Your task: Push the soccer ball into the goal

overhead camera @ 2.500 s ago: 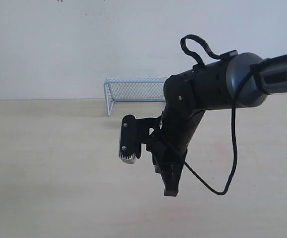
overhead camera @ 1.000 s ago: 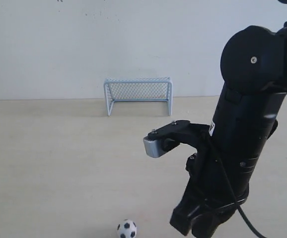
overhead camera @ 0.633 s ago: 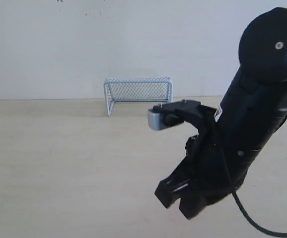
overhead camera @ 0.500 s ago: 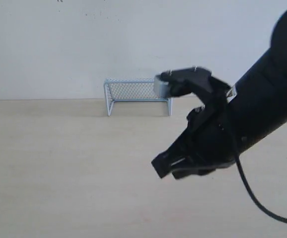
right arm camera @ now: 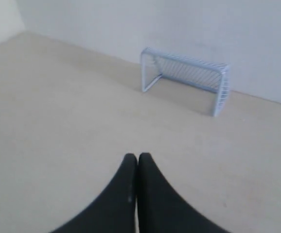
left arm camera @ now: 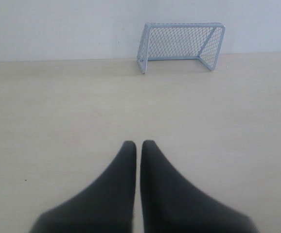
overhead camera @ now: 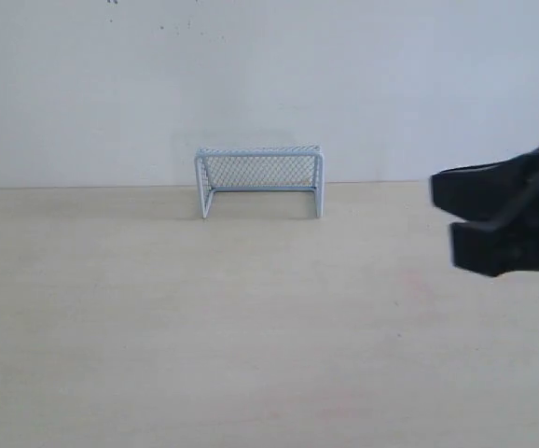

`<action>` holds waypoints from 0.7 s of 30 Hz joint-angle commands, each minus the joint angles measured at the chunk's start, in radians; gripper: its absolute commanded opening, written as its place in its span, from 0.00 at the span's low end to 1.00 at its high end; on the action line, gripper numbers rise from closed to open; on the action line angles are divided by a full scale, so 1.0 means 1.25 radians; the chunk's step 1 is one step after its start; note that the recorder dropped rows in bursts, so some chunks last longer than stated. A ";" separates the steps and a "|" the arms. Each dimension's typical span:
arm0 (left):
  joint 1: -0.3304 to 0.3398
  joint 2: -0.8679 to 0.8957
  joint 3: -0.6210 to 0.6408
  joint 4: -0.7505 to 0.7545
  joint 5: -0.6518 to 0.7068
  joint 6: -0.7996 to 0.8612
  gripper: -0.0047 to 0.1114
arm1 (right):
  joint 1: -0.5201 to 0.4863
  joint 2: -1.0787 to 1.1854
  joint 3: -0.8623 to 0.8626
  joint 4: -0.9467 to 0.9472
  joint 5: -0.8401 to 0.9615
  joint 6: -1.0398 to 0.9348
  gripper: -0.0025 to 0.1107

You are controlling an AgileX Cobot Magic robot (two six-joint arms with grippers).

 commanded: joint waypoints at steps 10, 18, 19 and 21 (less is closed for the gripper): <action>0.000 -0.002 0.003 0.001 -0.003 0.002 0.08 | -0.356 -0.504 0.312 0.069 -0.076 0.000 0.02; 0.000 -0.002 0.003 0.001 -0.003 0.002 0.08 | -0.495 -0.677 0.432 0.073 -0.092 0.050 0.02; 0.000 -0.002 0.003 0.001 -0.005 0.002 0.08 | -0.498 -0.677 0.437 0.073 -0.092 0.052 0.02; 0.000 -0.002 0.003 0.001 -0.005 0.002 0.08 | -0.500 -0.677 0.442 0.073 -0.088 0.052 0.02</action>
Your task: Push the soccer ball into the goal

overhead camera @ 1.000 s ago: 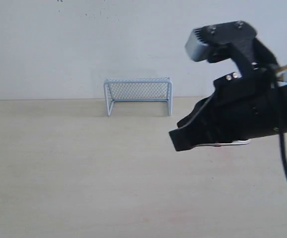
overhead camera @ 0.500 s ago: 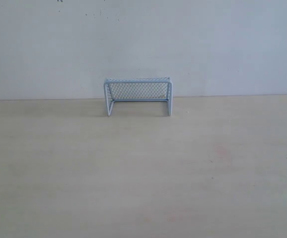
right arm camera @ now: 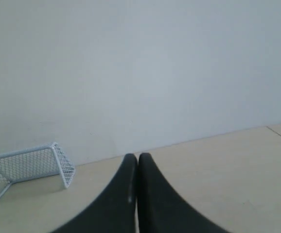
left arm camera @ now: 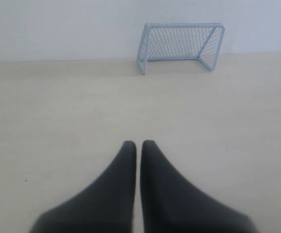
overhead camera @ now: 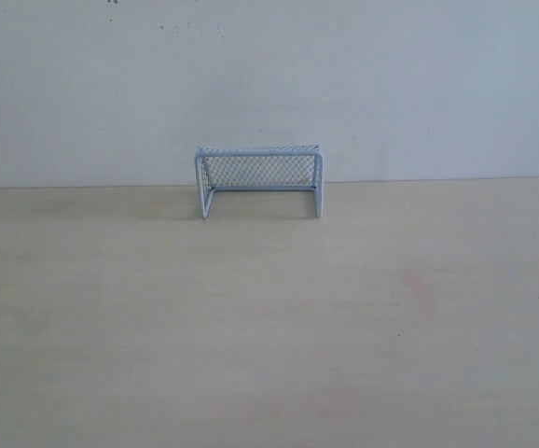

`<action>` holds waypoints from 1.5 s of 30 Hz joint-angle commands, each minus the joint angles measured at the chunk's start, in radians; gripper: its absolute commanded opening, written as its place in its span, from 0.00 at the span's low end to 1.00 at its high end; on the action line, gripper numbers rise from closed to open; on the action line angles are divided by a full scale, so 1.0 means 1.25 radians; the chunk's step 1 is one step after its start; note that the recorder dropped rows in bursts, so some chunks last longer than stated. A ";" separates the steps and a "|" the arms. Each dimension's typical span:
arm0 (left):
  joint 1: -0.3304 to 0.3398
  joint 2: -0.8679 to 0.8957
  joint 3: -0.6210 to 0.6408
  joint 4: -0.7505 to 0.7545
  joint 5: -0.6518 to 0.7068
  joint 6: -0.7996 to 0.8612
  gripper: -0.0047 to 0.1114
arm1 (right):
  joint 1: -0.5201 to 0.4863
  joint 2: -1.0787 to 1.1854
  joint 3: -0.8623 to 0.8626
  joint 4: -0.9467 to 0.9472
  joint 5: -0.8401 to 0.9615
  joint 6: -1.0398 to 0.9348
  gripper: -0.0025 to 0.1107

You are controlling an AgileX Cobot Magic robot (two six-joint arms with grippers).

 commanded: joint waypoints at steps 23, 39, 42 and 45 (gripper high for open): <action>0.000 -0.002 0.003 0.001 -0.005 0.002 0.08 | -0.014 -0.006 0.061 -0.301 0.200 0.166 0.02; 0.000 -0.002 0.003 0.001 -0.005 0.002 0.08 | -0.014 -0.006 0.061 -0.302 0.200 0.180 0.02; 0.000 -0.002 0.003 0.001 -0.005 0.002 0.08 | -0.014 -0.006 0.061 -0.302 0.200 0.180 0.02; 0.000 -0.002 0.003 0.001 -0.005 0.002 0.08 | -0.014 -0.006 0.061 -0.302 0.200 0.180 0.02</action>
